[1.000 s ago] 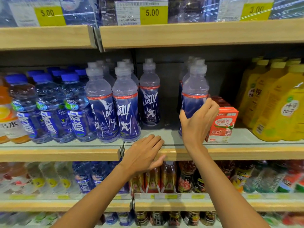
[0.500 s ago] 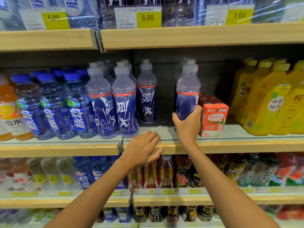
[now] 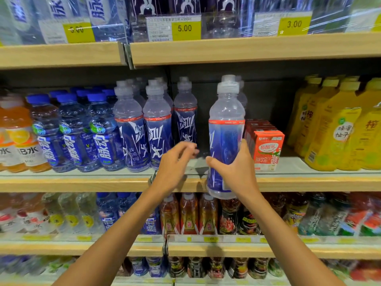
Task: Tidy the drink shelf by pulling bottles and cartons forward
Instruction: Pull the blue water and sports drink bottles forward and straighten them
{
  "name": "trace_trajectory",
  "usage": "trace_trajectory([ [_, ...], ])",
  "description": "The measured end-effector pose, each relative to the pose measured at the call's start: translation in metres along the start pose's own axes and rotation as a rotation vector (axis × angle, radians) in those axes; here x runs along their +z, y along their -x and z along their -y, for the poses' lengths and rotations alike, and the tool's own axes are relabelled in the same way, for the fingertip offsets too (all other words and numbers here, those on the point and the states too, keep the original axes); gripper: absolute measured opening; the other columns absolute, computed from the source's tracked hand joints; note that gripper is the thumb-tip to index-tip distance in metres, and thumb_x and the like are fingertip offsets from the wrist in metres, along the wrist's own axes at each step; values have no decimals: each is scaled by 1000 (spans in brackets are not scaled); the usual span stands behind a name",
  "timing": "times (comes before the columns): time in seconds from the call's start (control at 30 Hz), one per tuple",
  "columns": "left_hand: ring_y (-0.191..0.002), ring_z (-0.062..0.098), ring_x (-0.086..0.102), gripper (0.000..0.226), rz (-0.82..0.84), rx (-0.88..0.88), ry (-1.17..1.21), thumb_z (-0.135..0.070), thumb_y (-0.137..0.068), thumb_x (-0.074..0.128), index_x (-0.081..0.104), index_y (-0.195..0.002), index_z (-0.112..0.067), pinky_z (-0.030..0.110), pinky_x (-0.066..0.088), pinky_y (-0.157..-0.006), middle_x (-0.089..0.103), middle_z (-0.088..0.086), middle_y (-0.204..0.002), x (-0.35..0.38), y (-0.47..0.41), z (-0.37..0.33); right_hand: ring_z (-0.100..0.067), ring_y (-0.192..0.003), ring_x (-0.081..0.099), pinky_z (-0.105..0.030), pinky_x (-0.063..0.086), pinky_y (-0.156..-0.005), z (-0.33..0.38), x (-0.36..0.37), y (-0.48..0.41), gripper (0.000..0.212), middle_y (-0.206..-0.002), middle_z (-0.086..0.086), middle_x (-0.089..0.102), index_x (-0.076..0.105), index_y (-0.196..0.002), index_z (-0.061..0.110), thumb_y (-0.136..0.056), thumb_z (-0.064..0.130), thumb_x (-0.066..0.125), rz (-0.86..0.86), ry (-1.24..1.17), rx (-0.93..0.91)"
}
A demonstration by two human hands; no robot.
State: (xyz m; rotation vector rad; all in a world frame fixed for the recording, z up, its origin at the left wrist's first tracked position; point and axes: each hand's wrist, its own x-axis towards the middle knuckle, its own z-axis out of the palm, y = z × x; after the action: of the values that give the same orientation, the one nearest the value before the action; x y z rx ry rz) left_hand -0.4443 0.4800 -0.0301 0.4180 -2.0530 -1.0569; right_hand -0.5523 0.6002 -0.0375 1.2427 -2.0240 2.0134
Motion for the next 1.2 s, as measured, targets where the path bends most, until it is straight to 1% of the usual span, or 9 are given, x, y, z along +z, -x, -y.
trace_trajectory([
  [0.1, -99, 20, 68, 33, 50, -174, 523, -40, -96, 46, 65, -109, -17, 26, 56, -81, 73, 4, -102, -5, -7, -42, 23, -88, 52, 4, 40, -63, 6, 6, 17, 62, -102, 22, 51, 40, -117, 25, -71, 25, 81, 106, -28, 8],
  [0.2, -101, 13, 68, 42, 101, -165, 583, -58, -83, 55, 65, -109, -26, 28, 56, -84, 73, -2, -108, -4, -2, -65, 16, -90, 55, 2, 40, -66, 10, 16, 33, 63, -106, 21, 53, 39, -117, 27, -71, 25, 82, 174, -46, 11],
  [0.33, -91, 10, 70, 38, -72, -145, 532, -43, -69, 79, 65, -101, -26, 28, 55, -81, 73, -7, -92, 6, 6, -74, 8, -93, 58, -3, 44, -72, 9, 28, 52, 61, -108, 12, 59, 39, -115, 27, -72, 26, 81, 185, -25, -23],
  [0.5, -77, 14, 68, 13, -191, -153, 572, -11, -78, 72, 66, -86, -20, 30, 57, -73, 70, -2, -78, 6, 6, -72, -2, -97, 63, -16, 52, -77, 9, 26, 59, 61, -108, 11, 62, 41, -117, 26, -70, 44, 76, 278, -127, 0],
  [0.6, -65, 21, 66, 18, -14, -217, 796, -12, -67, 71, 66, -84, -9, 29, 57, -62, 68, 7, -75, -7, -3, -71, -9, -102, 66, -20, 53, -80, 5, 9, 50, 62, -111, 10, 67, 48, -121, 28, -69, 51, 74, 518, -394, 135],
  [0.73, -65, 24, 64, 50, 383, -222, 1143, -27, -47, 82, 64, -88, -4, 28, 55, -63, 65, 11, -81, -18, -16, -68, -24, -105, 66, -41, 51, -95, 1, 1, 43, 101, -114, -7, 69, 50, -127, 8, -51, 68, 80, 807, -623, 402],
  [0.87, -67, 24, 63, 49, 623, -188, 1386, -28, -57, 84, 61, -93, -4, 31, 53, -67, 63, 11, -85, -11, -28, -65, -16, -95, 70, -30, 55, -85, 6, 9, 43, 60, -104, -2, 73, 61, -118, 16, -71, 49, 78, 943, -888, 398],
  [1.03, -77, 24, 64, 48, 677, -207, 1405, -30, -63, 82, 61, -98, -4, 34, 53, -75, 64, 11, -92, -6, -32, -53, -26, -79, 70, -36, 57, -73, 5, 17, 47, 53, -91, -12, 71, 59, -110, 7, -70, 38, 78, 815, -805, 356],
  [1.2, -91, 22, 68, 54, 430, -246, 945, -54, -62, 79, 73, -100, -15, 34, 54, -84, 70, 9, -104, -18, -32, -45, -21, -86, 70, -31, 56, -73, 1, 10, 44, 60, -95, -5, 73, 58, -110, 13, -60, 40, 77, 552, -518, 282],
])
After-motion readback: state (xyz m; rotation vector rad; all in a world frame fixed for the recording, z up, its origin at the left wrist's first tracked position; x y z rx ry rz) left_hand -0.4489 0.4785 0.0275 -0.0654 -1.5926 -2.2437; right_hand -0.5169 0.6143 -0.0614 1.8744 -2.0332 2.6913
